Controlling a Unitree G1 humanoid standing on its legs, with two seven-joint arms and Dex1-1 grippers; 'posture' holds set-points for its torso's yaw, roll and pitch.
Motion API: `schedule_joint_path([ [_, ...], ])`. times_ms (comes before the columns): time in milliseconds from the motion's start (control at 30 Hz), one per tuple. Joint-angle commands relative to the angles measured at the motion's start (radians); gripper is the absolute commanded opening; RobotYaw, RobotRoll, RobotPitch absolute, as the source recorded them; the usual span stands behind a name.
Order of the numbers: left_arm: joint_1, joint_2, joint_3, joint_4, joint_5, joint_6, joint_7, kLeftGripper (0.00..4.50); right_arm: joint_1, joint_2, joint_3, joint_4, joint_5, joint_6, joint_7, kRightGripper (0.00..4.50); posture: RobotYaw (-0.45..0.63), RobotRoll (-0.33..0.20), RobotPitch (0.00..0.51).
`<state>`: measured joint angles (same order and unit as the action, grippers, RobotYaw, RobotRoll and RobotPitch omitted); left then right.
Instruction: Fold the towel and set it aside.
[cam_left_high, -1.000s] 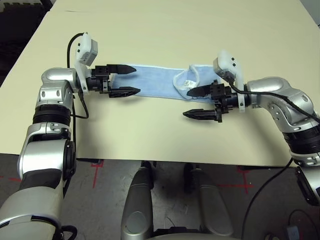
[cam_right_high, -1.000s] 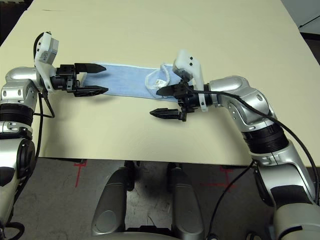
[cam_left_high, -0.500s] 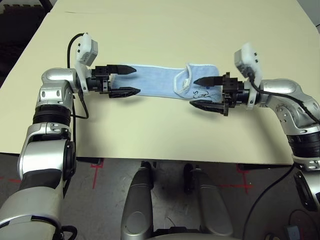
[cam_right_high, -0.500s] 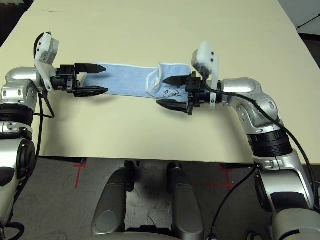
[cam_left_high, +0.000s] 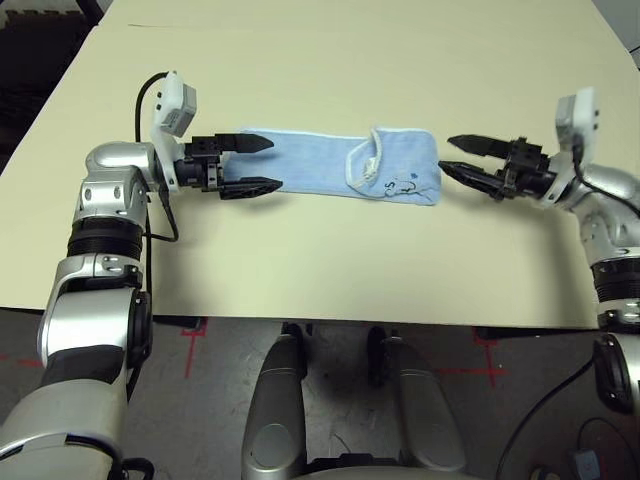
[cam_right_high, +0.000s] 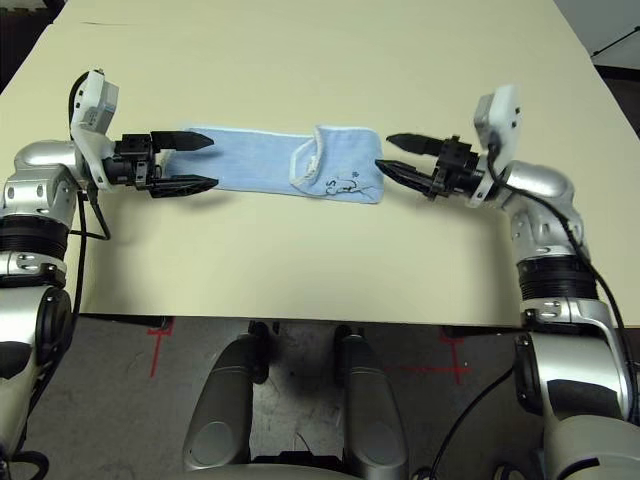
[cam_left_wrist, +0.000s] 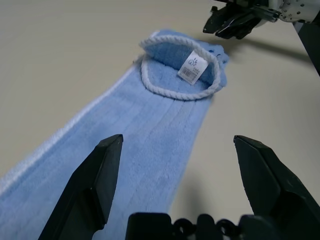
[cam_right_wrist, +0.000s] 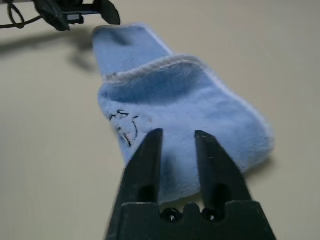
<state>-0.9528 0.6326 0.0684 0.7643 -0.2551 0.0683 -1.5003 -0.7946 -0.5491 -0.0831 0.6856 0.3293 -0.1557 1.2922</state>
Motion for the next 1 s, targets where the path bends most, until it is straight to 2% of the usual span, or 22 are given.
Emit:
schedule_joint_path([
  [33,0.031,0.007,0.011,-0.047,-0.024,0.019,0.011,4.50,-0.056,0.008,0.015,0.099,-0.031,-0.067,0.035,0.03,0.10,0.000,0.280],
  [333,0.063,0.024,0.008,-0.105,-0.038,0.055,0.025,4.50,-0.194,0.128,0.052,0.275,-0.096,-0.143,0.042,0.03,0.11,0.000,0.285],
  [667,0.100,0.035,0.009,-0.179,-0.055,0.104,0.033,4.50,-0.231,0.278,0.054,0.397,-0.140,-0.222,-0.022,0.03,0.16,0.000,0.298],
  [867,0.124,0.048,0.012,-0.220,-0.062,0.132,0.037,4.50,-0.241,0.300,0.081,0.469,-0.206,-0.207,-0.076,0.03,0.17,0.000,0.300],
  [1000,0.133,0.051,0.011,-0.241,-0.067,0.147,0.043,4.50,-0.217,0.269,0.091,0.505,-0.240,-0.177,-0.097,0.03,0.18,0.000,0.301],
])
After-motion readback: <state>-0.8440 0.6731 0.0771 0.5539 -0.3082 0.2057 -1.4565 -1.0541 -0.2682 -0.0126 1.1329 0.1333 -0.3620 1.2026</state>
